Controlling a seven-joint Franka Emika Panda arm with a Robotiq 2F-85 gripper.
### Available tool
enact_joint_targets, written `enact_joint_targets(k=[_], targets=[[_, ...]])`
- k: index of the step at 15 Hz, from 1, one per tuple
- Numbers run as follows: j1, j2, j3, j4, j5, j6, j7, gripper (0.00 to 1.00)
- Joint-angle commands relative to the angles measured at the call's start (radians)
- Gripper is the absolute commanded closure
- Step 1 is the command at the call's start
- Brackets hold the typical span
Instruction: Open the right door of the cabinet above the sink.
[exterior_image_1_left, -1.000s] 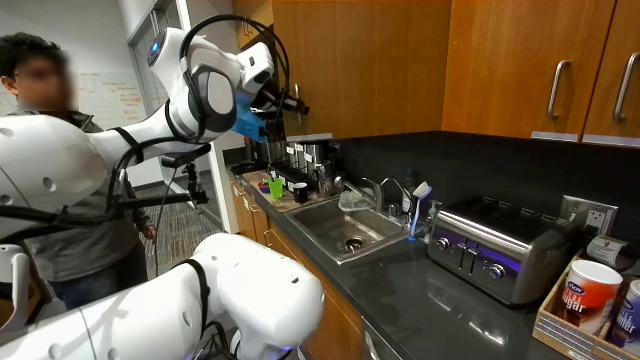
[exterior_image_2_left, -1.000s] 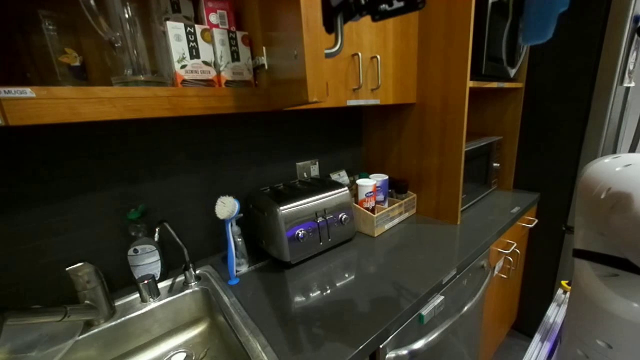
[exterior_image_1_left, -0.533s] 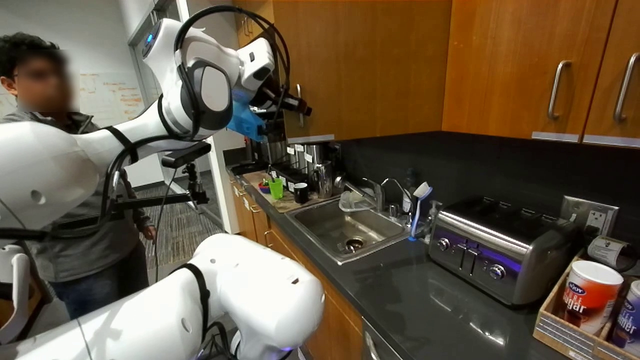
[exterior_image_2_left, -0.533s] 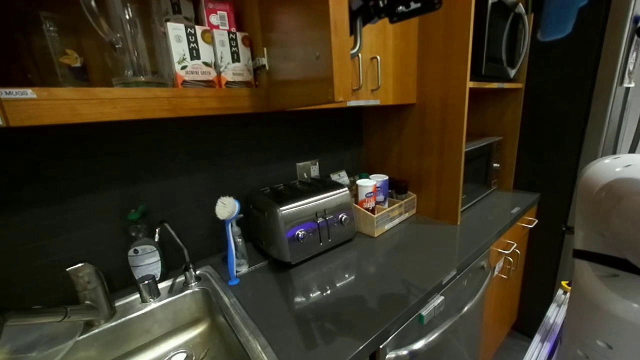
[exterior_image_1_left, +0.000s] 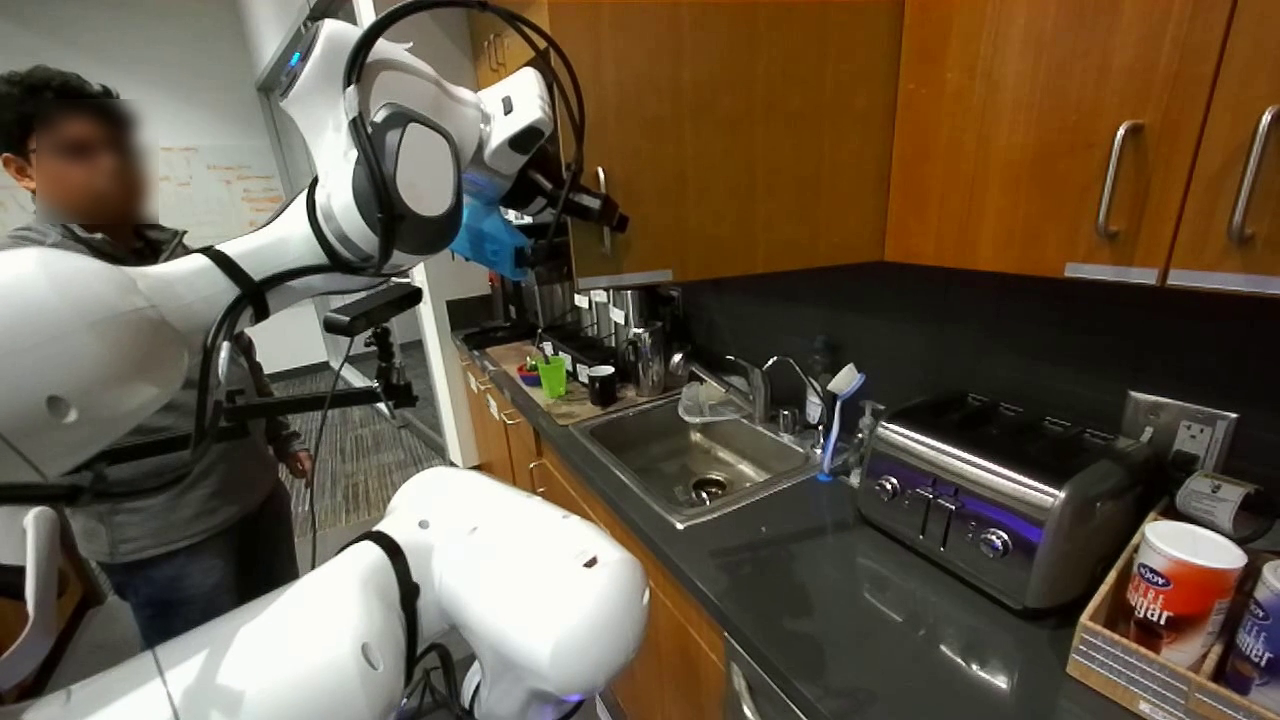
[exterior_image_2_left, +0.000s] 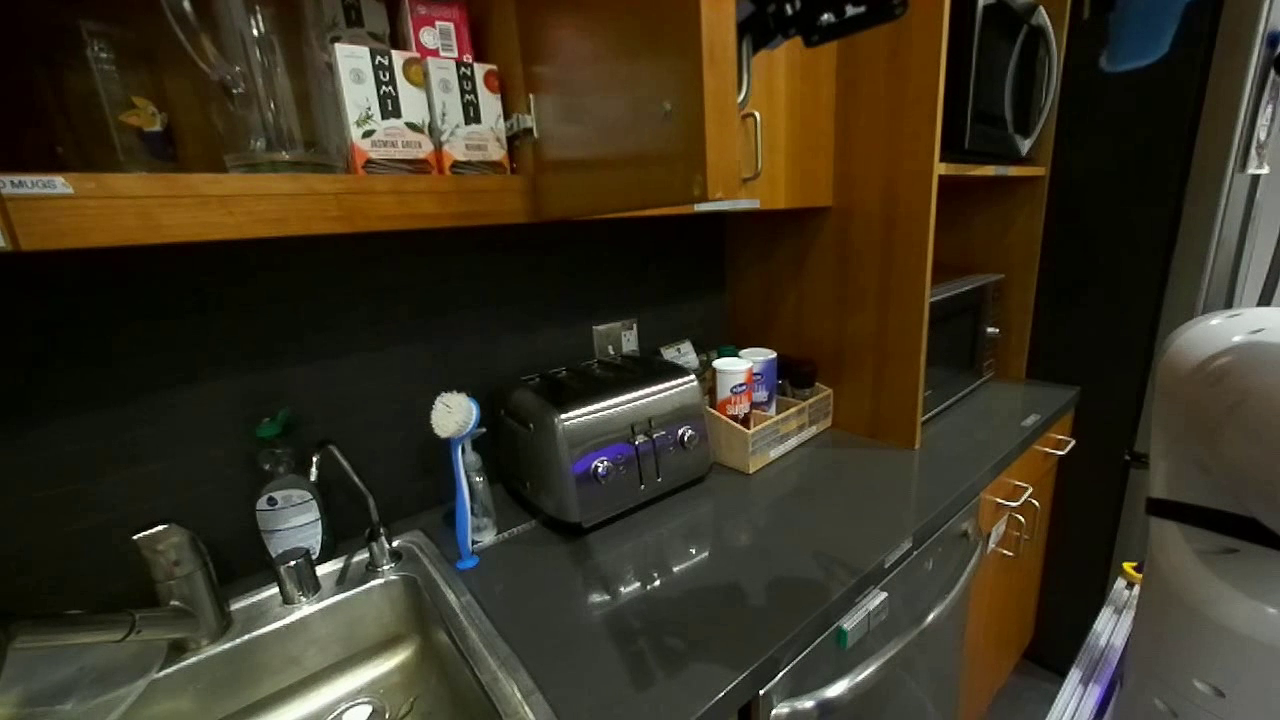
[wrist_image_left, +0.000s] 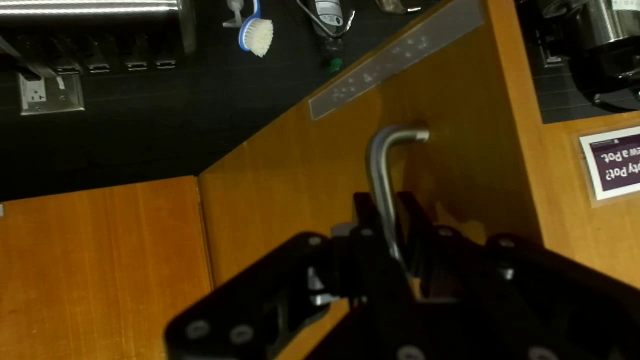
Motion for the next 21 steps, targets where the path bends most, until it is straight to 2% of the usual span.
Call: enact_joint_targets(k=[1,6,11,13,15,16,21], targets=[[-0.099,-0.003,-0.077,-0.058,-0.029,0.016,0.012,0.96],[-0.061,-0.011,-0.112,-0.075,-0.112,-0.006,0.042,0.96],[-0.044,-0.02,-0.199,-0.061,-0.268,-0.034,0.051,0.96],[-0.056,-0.024,-0.227,-0.021,-0.259,-0.073,0.013,0.96],[-0.043,-0.029,-0.257,-0.04,-0.264,-0.065,-0.014,0.96],[-0.1,-0.034,-0.244,-0.033,-0.18,-0.063,-0.092,0.96],[-0.119,-0.04,-0.28,-0.054,-0.121,-0.056,-0.206,0.96]])
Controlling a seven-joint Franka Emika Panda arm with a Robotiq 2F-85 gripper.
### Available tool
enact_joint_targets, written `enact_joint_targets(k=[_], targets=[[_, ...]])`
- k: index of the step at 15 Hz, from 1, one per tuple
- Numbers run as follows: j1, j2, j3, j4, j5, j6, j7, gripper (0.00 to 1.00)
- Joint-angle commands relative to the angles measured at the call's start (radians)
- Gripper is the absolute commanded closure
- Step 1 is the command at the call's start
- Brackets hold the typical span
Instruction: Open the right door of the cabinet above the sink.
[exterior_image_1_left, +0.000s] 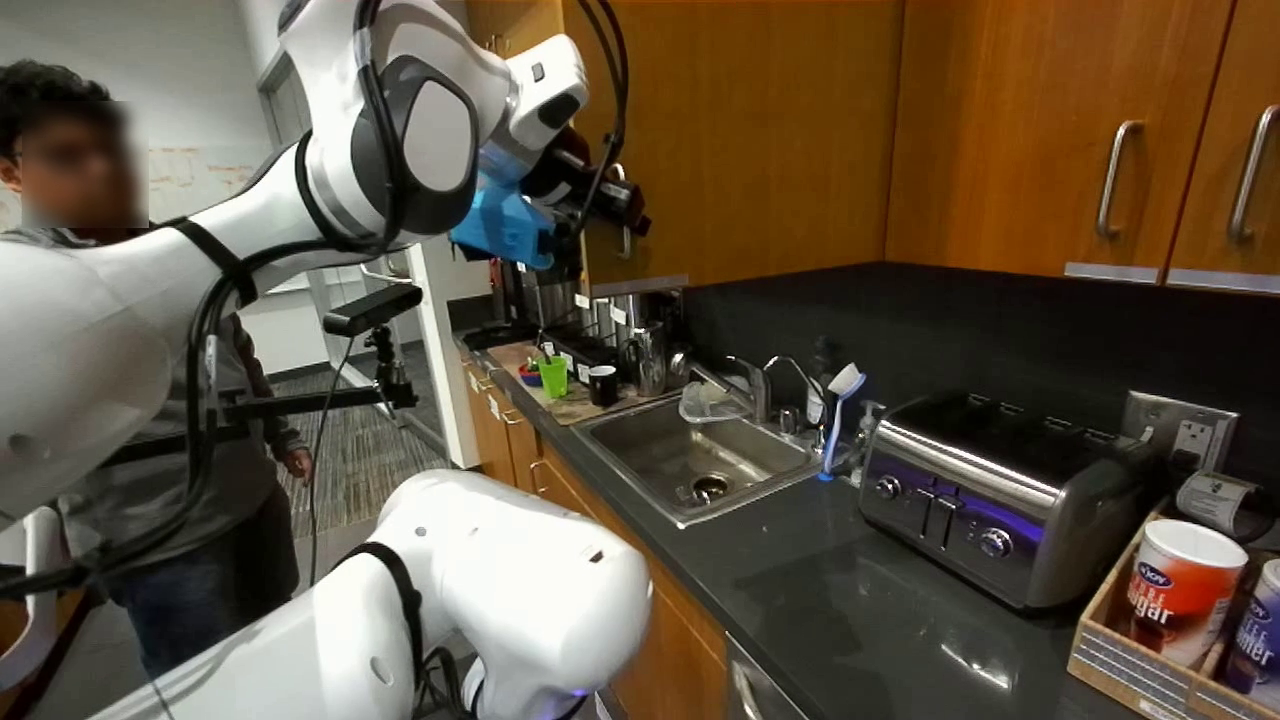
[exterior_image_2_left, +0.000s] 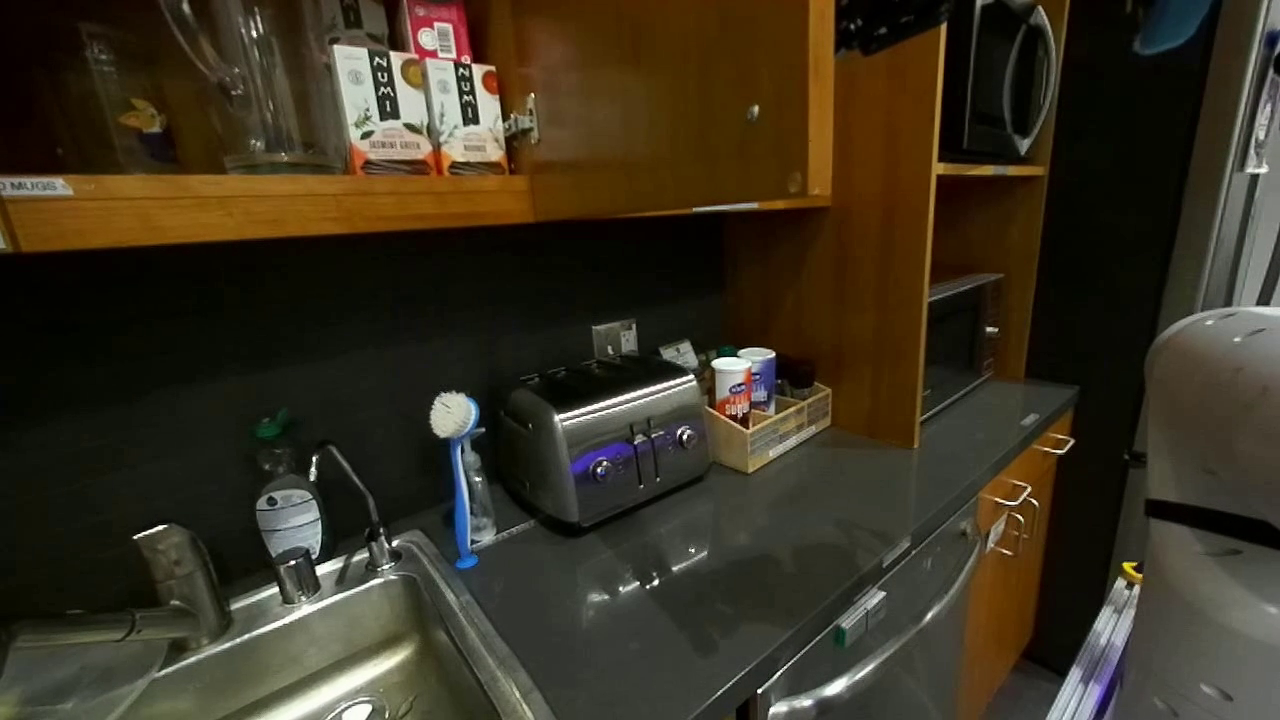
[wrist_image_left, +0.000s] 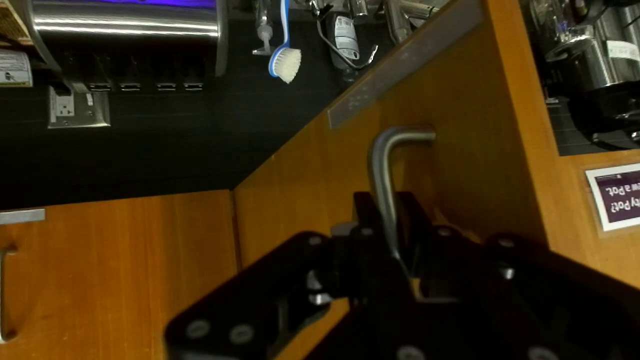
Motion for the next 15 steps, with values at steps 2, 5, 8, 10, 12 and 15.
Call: enact_joint_targets(k=[2,5,8,10,12,15], targets=[[-0.185,-0.001,-0.11,-0.054,-0.01,0.077,-0.12,0.96],[-0.14,-0.019,-0.188,-0.058,-0.07,0.047,-0.146,0.96],[-0.172,-0.033,-0.266,-0.045,-0.027,0.003,-0.281,0.96],[-0.176,-0.034,-0.326,-0.033,-0.017,-0.028,-0.361,0.96],[-0.179,-0.028,-0.379,-0.024,0.0,-0.05,-0.437,0.96],[-0.18,-0.01,-0.433,-0.012,0.035,-0.063,-0.533,0.96]])
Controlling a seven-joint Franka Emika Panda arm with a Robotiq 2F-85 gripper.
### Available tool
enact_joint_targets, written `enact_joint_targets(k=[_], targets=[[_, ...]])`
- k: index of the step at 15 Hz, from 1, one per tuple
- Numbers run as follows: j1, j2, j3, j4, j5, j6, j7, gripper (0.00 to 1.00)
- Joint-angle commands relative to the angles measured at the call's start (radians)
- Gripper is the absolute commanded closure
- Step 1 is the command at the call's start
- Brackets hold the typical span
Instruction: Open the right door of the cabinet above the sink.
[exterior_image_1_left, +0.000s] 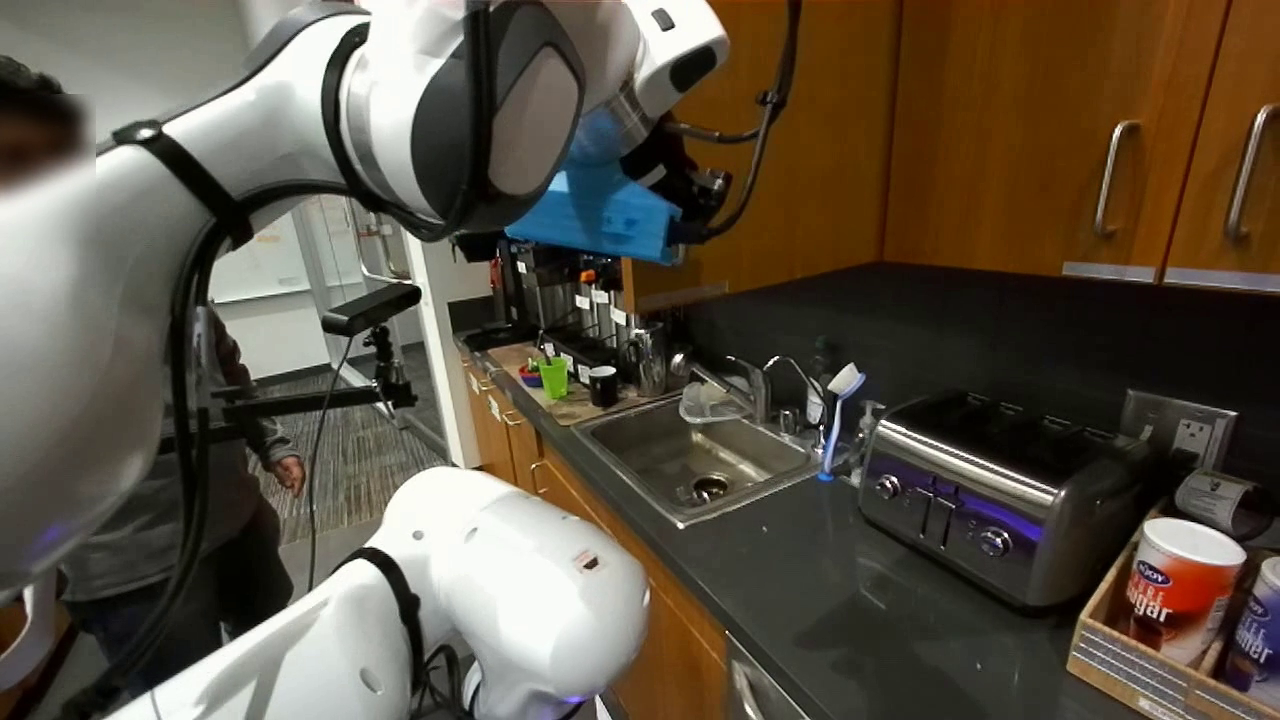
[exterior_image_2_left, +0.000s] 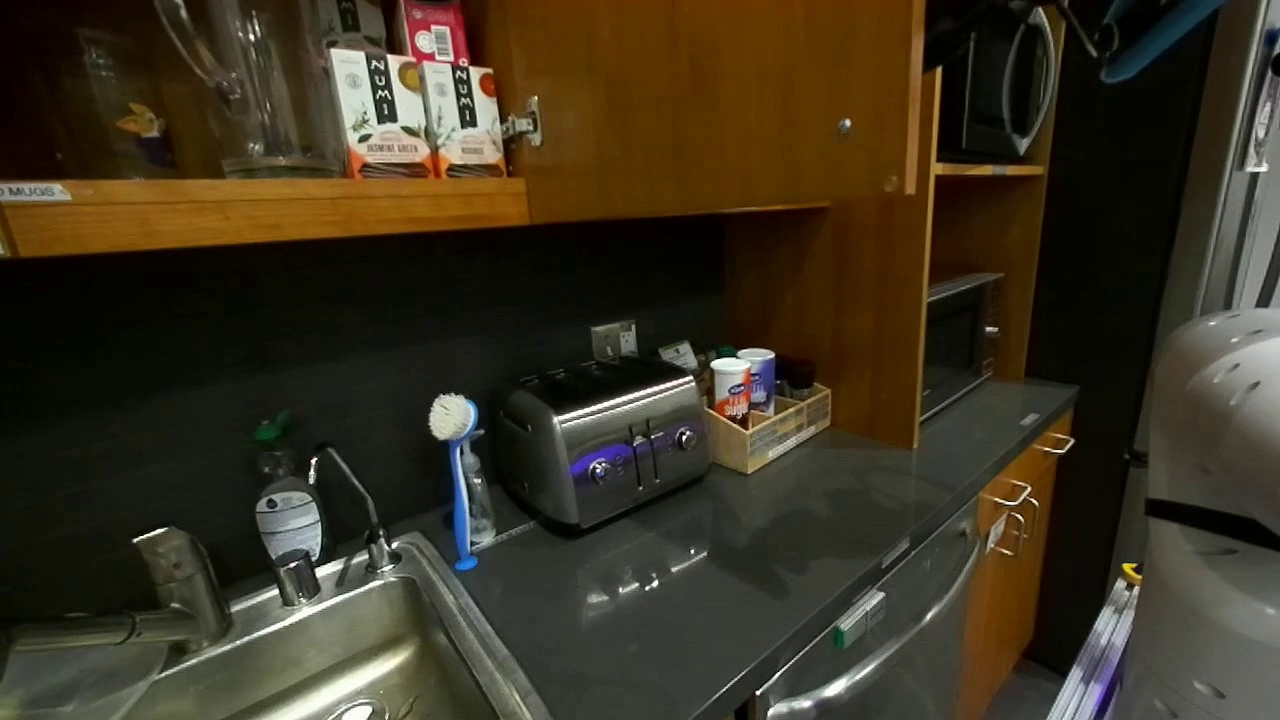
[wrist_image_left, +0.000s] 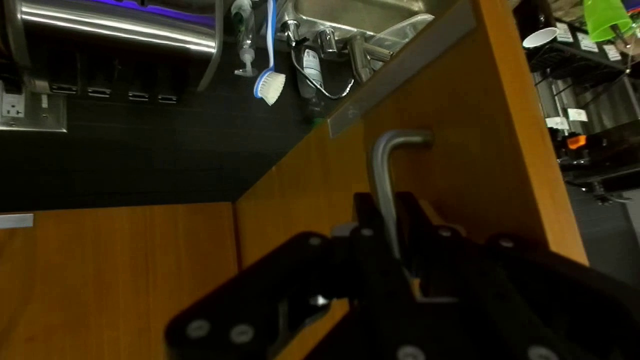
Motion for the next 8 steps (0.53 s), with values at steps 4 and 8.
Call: enact_joint_targets(k=[4,8], targets=[[-0.123,0.073,-0.037,-0.047,0.042,0.133,-0.066,0.87],[-0.137,0.091,0.035,-0.057,0.093,0.154,-0.046,0.96]])
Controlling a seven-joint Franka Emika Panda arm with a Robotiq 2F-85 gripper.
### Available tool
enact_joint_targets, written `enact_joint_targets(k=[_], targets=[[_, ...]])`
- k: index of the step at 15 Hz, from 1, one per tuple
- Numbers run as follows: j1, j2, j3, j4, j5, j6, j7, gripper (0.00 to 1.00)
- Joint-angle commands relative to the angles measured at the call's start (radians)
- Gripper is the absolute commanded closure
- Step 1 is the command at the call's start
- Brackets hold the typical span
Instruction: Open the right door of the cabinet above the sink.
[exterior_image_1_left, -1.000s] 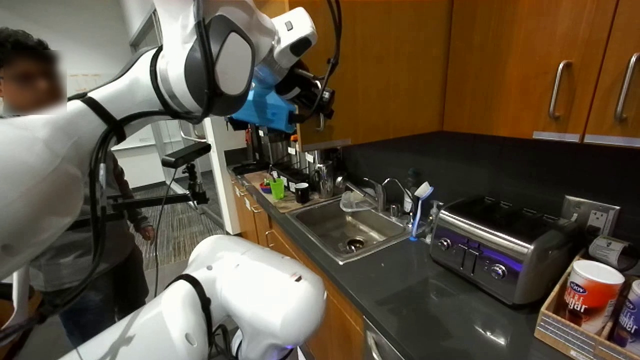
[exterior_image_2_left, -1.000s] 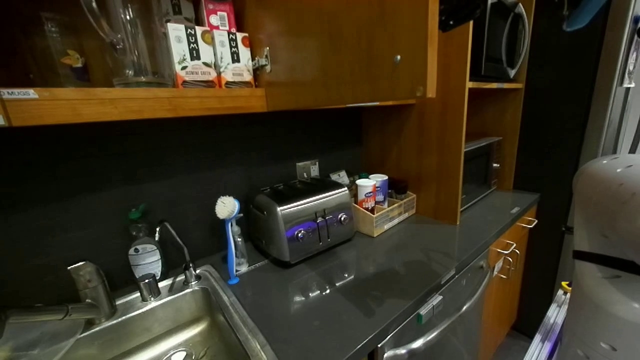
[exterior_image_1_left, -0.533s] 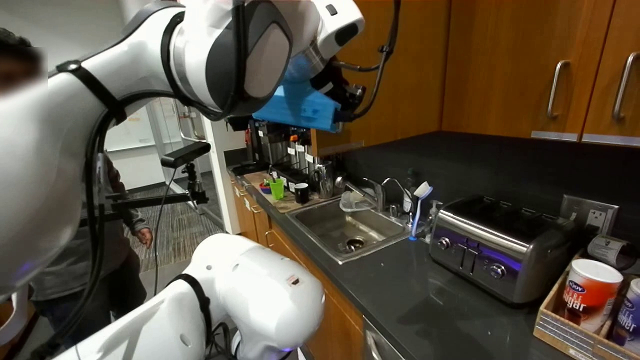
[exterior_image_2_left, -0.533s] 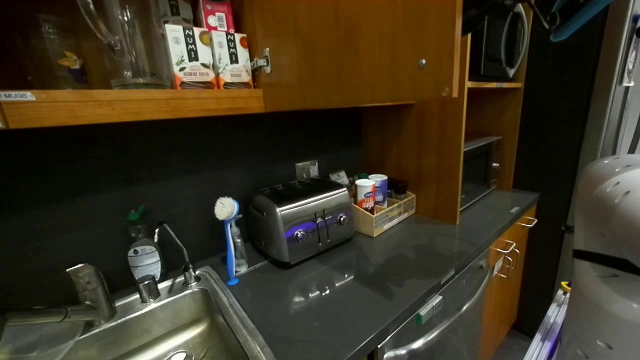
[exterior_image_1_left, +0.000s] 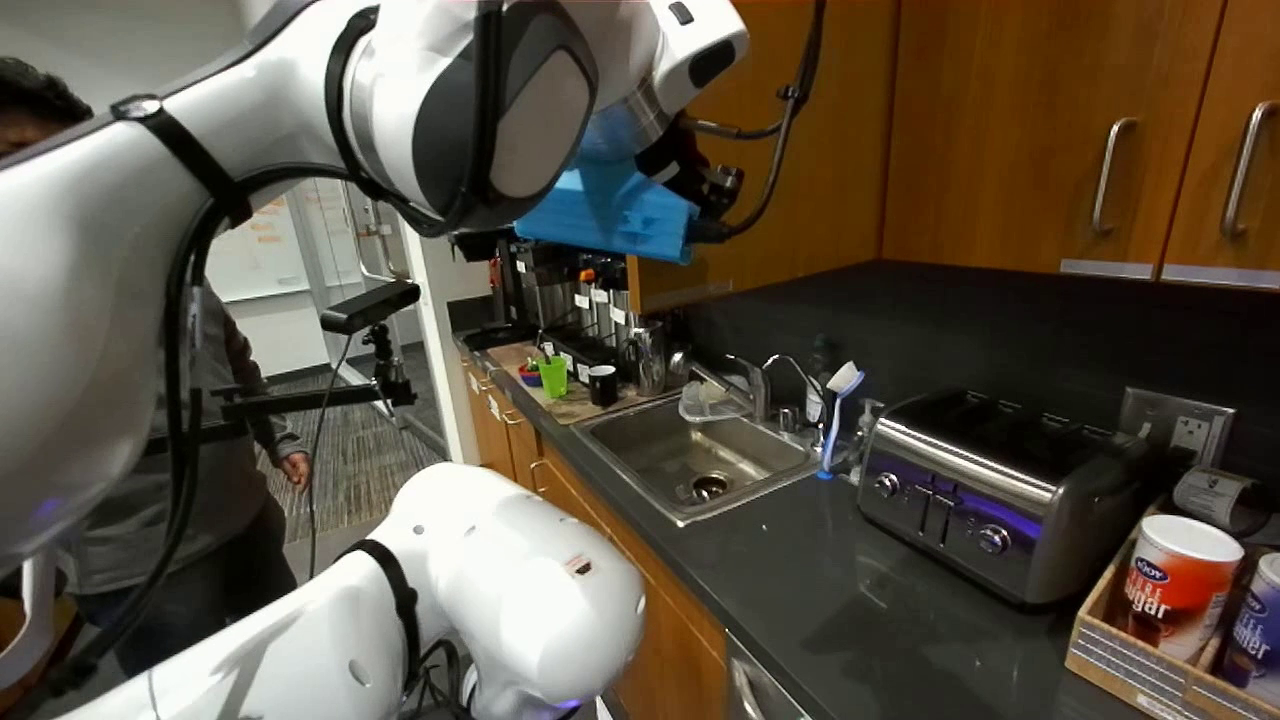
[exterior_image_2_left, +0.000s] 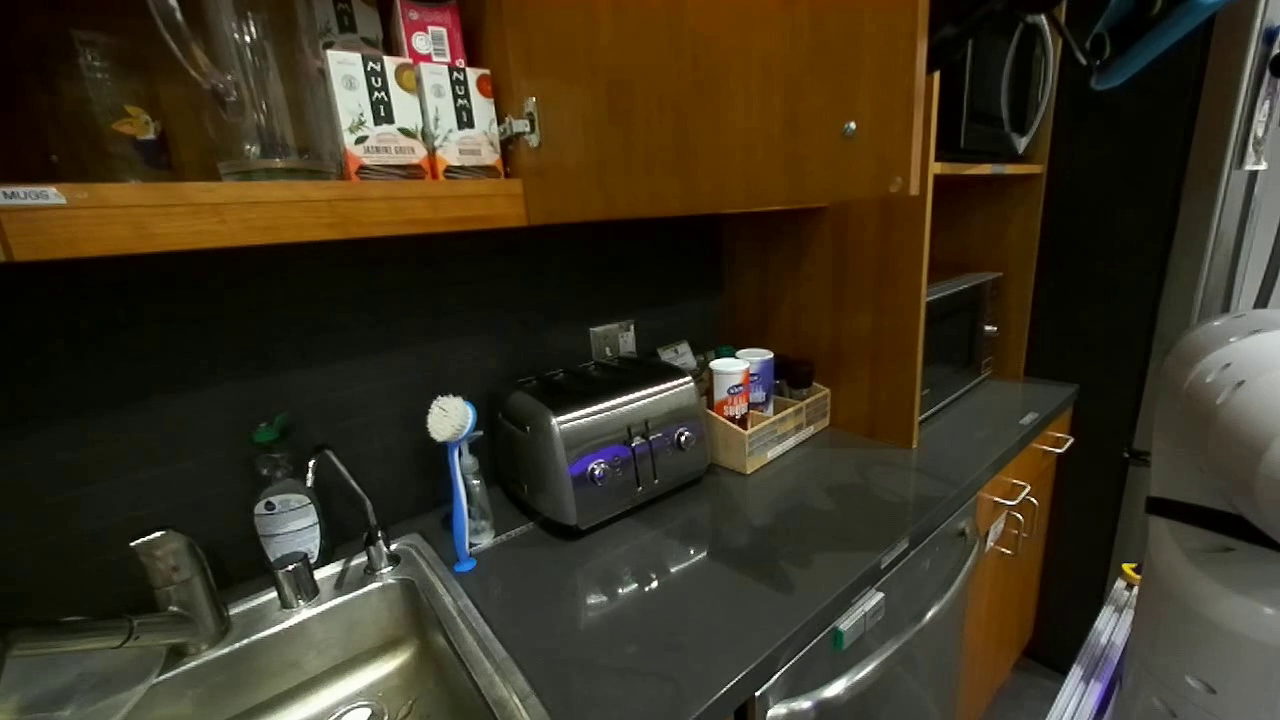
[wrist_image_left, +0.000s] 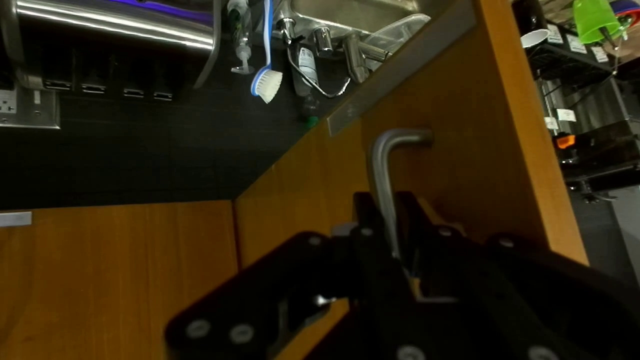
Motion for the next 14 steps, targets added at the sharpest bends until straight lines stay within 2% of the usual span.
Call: enact_joint_targets(k=[1,3,4,5,6,7,11,14], targets=[[-0.082,0.077,0.052,-0.064,0.017,0.163,0.054,0.96],[-0.099,0.07,0.051,-0.07,0.017,0.146,0.054,0.96],[-0.104,0.067,0.051,-0.072,0.019,0.143,0.054,0.88],[-0.107,0.066,0.05,-0.074,0.021,0.141,0.052,0.6],[-0.108,0.067,0.049,-0.075,0.021,0.142,0.053,0.59],[-0.033,0.009,0.042,0.002,0.035,-0.005,0.029,0.8],[-0.051,0.028,0.036,-0.001,0.036,0.008,0.042,0.59],[-0.054,0.028,0.035,-0.001,0.036,0.007,0.043,0.59]])
